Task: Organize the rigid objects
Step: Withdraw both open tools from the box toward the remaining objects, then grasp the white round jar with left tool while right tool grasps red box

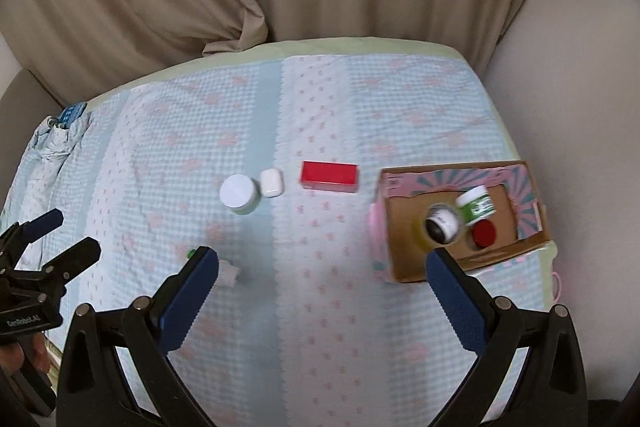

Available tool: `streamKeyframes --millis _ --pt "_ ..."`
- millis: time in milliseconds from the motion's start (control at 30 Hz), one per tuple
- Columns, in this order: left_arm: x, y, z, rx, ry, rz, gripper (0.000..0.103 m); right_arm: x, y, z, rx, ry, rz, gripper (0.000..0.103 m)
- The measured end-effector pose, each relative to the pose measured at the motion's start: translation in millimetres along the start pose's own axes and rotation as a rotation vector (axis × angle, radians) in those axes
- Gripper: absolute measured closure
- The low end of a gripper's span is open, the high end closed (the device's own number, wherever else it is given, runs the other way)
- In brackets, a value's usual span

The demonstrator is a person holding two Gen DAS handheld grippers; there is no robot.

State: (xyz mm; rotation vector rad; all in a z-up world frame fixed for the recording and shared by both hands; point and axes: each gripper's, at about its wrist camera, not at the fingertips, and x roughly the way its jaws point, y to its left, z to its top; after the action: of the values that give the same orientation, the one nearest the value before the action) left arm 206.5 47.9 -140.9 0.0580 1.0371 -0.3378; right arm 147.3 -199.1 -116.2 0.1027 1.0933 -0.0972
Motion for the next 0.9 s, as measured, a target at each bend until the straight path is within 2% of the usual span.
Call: streamKeyframes --millis 167,267,367,500,633,900 --pt "34.7 26.4 7.3 0.021 0.034 0.004 0.000 27.1 25.4 2.5 -0.017 0.018 0.008 0.000" --pt "60.7 37.1 14.2 0.028 0.098 0.011 0.000 42.6 36.9 7.2 -0.055 0.030 0.010 0.000" --pt "82.9 42.6 21.1 0.033 0.104 -0.001 0.000 57.9 40.7 15.5 -0.104 0.040 0.004 0.000" --pt "115.3 43.2 32.7 0.064 0.125 0.026 0.000 82.1 37.0 32.1 -0.185 0.053 0.001 0.000" --pt "154.1 37.0 42.1 0.110 0.155 0.031 0.000 117.4 29.5 51.2 -0.321 0.075 0.022 0.000" --pt "253.2 2.9 36.6 0.311 0.251 0.052 0.000 217.6 21.5 69.0 -0.725 0.171 0.022 0.000"
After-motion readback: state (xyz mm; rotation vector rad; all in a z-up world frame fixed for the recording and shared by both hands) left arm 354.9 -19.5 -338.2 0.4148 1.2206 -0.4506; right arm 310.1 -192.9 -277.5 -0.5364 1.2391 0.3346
